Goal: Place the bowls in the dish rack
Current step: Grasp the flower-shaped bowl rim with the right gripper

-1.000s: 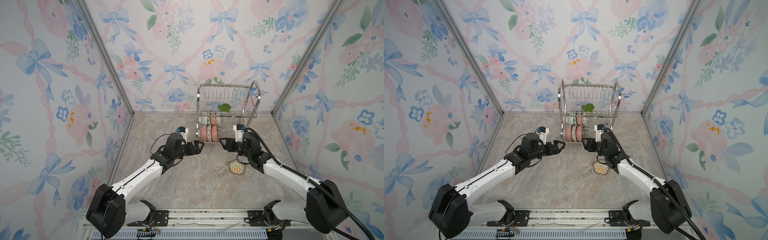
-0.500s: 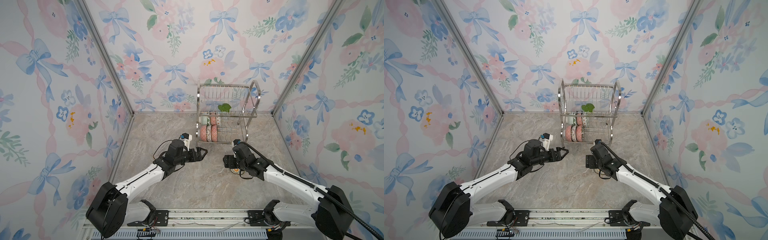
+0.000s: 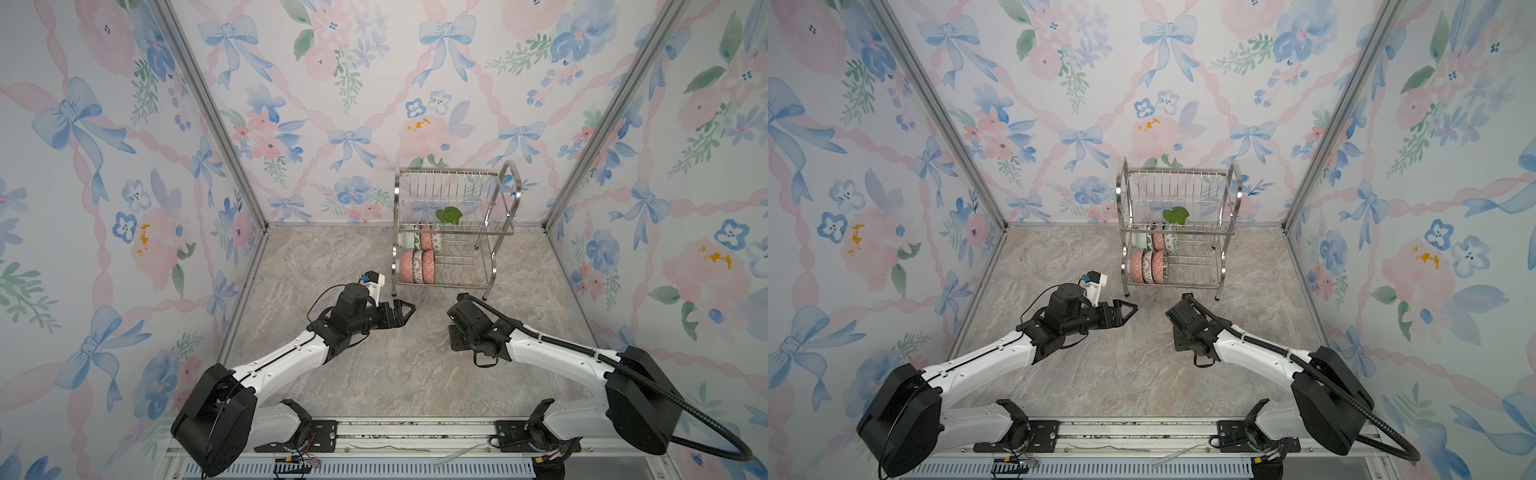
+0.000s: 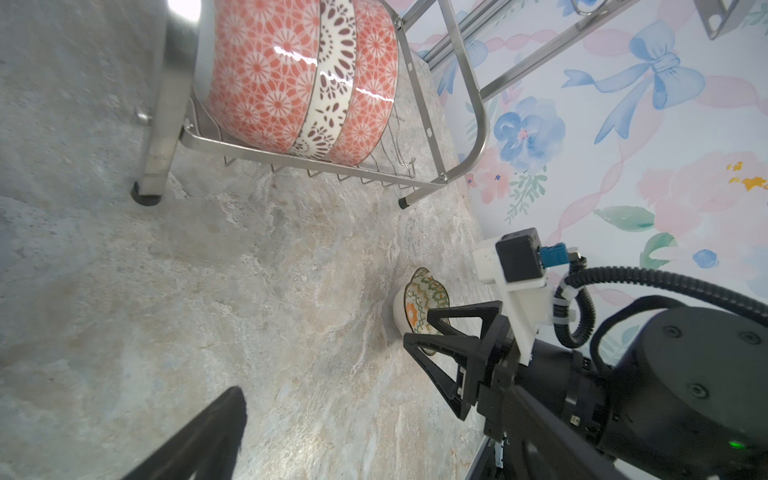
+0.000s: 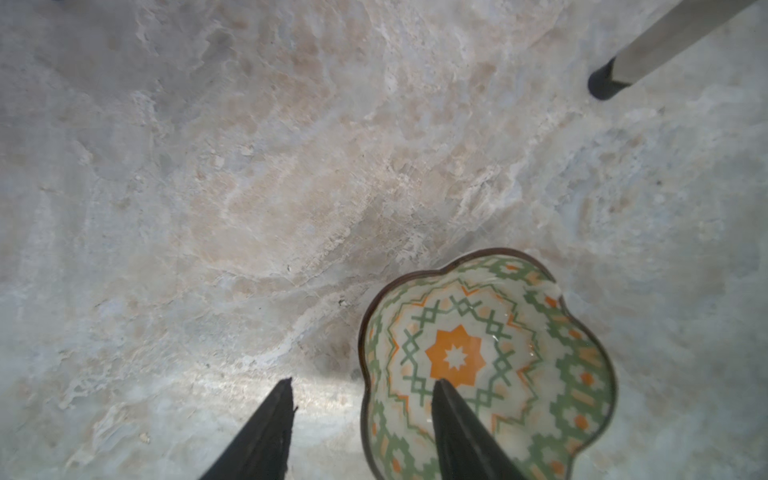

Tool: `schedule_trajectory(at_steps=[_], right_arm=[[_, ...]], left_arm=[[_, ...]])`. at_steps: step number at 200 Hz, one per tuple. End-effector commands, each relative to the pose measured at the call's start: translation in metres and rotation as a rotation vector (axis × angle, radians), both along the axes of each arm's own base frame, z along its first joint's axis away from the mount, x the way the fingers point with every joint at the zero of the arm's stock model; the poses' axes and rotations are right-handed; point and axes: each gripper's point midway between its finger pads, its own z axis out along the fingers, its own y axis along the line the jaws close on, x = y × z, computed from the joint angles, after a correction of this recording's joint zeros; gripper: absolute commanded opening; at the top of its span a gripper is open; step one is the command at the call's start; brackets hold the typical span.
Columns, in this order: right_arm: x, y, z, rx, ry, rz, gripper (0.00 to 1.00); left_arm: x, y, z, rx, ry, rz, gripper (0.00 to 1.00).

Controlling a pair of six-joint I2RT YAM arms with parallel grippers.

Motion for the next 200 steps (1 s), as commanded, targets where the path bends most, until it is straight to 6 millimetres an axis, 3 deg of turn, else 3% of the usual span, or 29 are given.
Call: schedule_trajectory(at_steps=[1, 69, 127, 162, 200], right_arm=[[0.000, -0.002, -0.010, -0.039, 0.007, 0.009, 0.48], [0.007, -0.001, -0.028, -0.074, 0.041, 0.021, 0.32], [0.012, 0.000, -0.021, -0.070, 0.029, 0.031, 0.03], [0.019, 0.015, 0.006, 0.059, -0.025, 0.058, 0.00], [0.033, 0.034, 0.062, 0.302, -0.158, 0.103, 0.00]], left_arm=[[-0.001, -0.001, 0.005, -0.022, -0.010, 0.001, 0.98], [0.002, -0.003, 0.001, -0.011, 0.004, 0.000, 0.98], [0.005, -0.005, 0.003, -0.003, 0.004, 0.003, 0.98], [0.008, -0.008, 0.007, -0.004, -0.001, -0.001, 0.98], [0.011, -0.010, 0.011, 0.008, -0.010, -0.008, 0.98]])
